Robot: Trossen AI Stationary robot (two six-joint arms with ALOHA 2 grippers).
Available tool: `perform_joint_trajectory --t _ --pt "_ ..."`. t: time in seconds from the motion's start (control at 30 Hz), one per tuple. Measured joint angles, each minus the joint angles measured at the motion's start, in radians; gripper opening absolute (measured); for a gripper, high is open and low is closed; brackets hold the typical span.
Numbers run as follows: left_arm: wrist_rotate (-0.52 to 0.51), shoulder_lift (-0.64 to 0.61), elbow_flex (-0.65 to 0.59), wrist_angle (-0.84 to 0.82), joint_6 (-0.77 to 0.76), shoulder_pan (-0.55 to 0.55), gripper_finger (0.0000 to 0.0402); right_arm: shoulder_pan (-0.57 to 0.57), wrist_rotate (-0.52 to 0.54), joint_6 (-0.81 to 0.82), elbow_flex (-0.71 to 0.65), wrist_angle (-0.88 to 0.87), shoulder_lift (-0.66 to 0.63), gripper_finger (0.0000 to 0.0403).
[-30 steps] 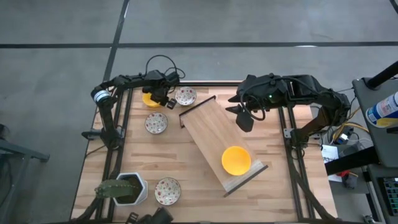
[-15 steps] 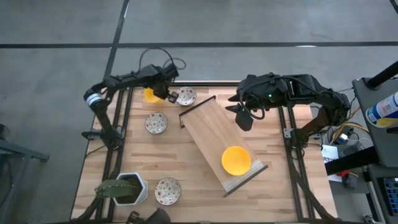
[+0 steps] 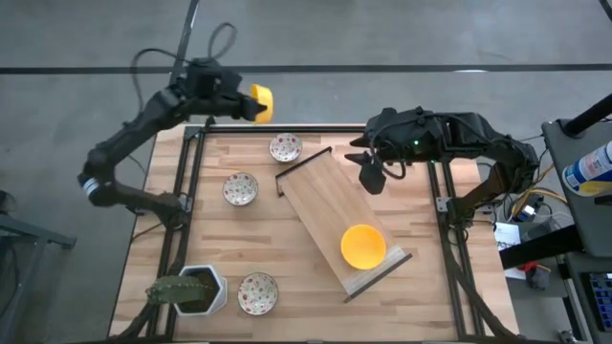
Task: Pick & Place Mini bowls
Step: Stack the yellow bowl on the yellow bowl on the shelf
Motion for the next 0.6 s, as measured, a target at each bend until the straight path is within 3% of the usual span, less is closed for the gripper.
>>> perform_joint_trajectory --t 0.27,0.6 --pt "0.149 -0.128 -0.003 0.3 -0.124 -0.008 0.0 -0.043 -0.135 -0.049 -0.003 0.236 -0.004 0.015" --pt "0.341 -0.145 -0.005 0.628 -0.244 -0.082 0.0 -0.091 -0.356 -0.04 -0.067 0.39 -0.005 0.0126"
